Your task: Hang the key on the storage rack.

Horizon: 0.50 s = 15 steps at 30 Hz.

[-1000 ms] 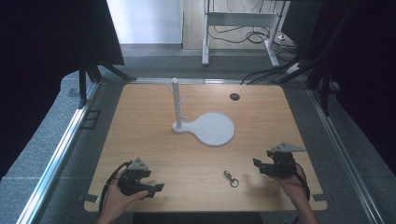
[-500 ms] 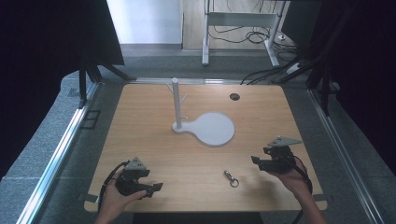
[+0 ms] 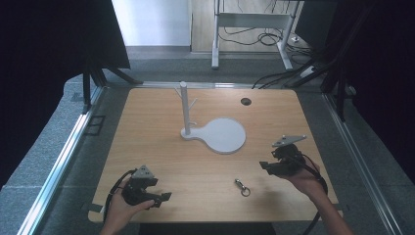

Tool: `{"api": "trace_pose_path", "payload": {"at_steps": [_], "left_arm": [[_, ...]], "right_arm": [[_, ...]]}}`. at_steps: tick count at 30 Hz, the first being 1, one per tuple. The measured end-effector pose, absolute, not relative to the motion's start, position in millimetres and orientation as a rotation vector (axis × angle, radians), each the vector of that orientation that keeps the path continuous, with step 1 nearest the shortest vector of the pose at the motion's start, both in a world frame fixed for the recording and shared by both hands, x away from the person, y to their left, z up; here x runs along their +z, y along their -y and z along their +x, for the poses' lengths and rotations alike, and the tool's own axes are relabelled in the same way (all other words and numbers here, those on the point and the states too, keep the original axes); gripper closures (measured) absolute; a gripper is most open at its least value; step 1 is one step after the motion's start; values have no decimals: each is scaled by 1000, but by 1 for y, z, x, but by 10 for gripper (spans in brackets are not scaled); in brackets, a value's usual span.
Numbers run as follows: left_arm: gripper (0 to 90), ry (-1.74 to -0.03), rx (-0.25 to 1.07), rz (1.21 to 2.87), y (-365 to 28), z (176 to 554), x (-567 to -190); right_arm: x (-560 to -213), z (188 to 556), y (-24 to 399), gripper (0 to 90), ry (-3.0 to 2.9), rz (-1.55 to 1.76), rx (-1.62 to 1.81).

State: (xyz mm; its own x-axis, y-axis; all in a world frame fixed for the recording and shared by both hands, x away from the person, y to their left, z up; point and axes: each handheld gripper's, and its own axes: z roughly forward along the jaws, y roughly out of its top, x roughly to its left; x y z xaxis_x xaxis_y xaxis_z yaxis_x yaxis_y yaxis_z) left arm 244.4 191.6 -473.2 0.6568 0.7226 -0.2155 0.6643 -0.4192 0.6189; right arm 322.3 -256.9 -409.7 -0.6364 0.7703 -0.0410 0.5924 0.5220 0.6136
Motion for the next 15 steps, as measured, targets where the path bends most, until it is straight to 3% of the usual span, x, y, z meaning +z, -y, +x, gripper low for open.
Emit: {"api": "trace_pose_path", "payload": {"at_steps": [15], "left_arm": [[230,-1063,105,2192,-189,245,-474]], "right_arm": [[-411,329,237,385,-2535,1101,743]]}}
